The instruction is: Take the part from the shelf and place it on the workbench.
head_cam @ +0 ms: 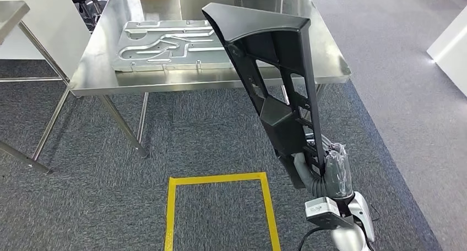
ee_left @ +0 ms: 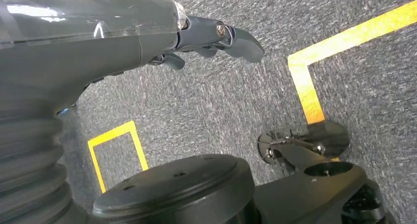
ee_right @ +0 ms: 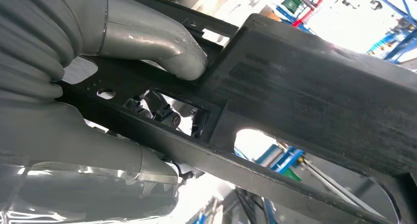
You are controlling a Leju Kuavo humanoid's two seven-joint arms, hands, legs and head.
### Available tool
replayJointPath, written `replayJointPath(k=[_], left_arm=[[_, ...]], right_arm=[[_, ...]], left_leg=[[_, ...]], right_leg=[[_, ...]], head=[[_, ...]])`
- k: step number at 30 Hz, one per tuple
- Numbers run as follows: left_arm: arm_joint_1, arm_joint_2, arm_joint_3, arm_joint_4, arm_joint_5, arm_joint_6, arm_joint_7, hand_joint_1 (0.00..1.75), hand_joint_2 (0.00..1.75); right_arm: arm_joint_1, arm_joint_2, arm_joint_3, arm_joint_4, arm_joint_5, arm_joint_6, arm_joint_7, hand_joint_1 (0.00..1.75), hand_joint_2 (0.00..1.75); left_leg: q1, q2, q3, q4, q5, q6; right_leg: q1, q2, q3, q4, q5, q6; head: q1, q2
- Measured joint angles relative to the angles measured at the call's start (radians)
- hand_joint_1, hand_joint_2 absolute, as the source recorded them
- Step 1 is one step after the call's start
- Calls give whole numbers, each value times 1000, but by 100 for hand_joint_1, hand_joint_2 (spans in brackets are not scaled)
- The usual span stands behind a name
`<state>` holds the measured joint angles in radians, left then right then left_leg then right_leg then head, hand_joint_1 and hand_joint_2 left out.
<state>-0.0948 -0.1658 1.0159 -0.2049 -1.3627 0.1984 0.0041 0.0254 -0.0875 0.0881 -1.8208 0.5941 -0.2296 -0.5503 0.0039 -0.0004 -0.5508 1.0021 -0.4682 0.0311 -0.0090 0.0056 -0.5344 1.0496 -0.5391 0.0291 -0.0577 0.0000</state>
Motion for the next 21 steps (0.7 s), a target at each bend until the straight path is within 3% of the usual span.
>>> replayJointPath(k=[3,4,5,7,9,10,13,15,16,18,19,20,21], left_arm=[[1,-1,2,0,1,0,0,0,175],[1,-1,3,0,2,0,0,0,175],[2,-1,4,0,2,0,0,0,175],[3,-1,6,0,1,0,1,0,175],[4,-1,7,0,-1,0,1,0,175],[4,-1,7,0,-3,0,2,0,175],[3,0,7,0,-7,0,3,0,175],[2,1,8,0,-6,1,4,0,175],[2,1,8,0,-4,1,3,0,175],[0,1,10,0,2,1,2,0,175],[-3,1,10,0,4,1,1,0,175],[-5,1,10,0,4,1,1,0,175],[-7,1,10,0,4,1,1,0,175]], right_arm=[[-5,-5,0,2,0,0,0,175,175],[-4,-6,0,3,0,0,0,175,175],[-4,-7,0,5,0,0,0,175,175],[-4,-8,0,6,0,0,0,175,175],[-4,-9,0,7,-1,-1,0,175,175],[-4,-9,0,8,-3,-1,0,175,175],[1,-12,0,8,-9,-1,-2,175,175],[2,-13,-1,8,-14,-1,-5,175,175],[2,-14,-1,8,-16,0,-6,175,175],[3,-14,-1,10,-20,1,-9,175,175],[3,-14,-1,11,-21,2,-9,175,175],[4,-14,-1,13,-22,2,-9,175,175],[4,-14,-1,14,-22,2,-9,175,175]], left_leg=[[0,1,13,-6,-9,9],[0,1,18,-6,-13,9],[0,0,24,-6,-19,8],[0,-3,46,-5,-34,3],[-3,-5,62,-4,-51,-7],[-5,-5,65,-4,-57,-12],[-4,-4,71,-10,-67,-28],[-3,-3,59,27,-89,-40],[-1,-3,32,80,-111,-44],[0,-3,-53,227,-164,-51],[0,-3,-91,284,-175,-52],[0,-3,-112,305,-164,-51],[0,-3,-112,283,-129,-48]], right_leg=[[-5,-1,-116,193,-69,8],[-6,-2,-150,235,-70,11],[-8,-2,-166,240,-49,12],[-10,-3,-137,135,42,11],[-8,-5,-88,14,101,5],[-6,-5,-75,-16,106,1],[-5,-3,-68,-31,93,-16],[-8,-2,-56,-40,88,-28],[-10,-3,-49,-43,85,-33],[-9,-5,-38,-44,74,-37],[-8,-5,-31,-44,67,-38],[-7,-5,-23,-44,61,-38],[-6,-4,-12,-44,54,-37]], head=[[0,0],[0,0],[0,0],[0,0],[0,0],[0,0],[0,0],[0,0],[0,0],[0,0],[0,0],[0,0],[0,0]])
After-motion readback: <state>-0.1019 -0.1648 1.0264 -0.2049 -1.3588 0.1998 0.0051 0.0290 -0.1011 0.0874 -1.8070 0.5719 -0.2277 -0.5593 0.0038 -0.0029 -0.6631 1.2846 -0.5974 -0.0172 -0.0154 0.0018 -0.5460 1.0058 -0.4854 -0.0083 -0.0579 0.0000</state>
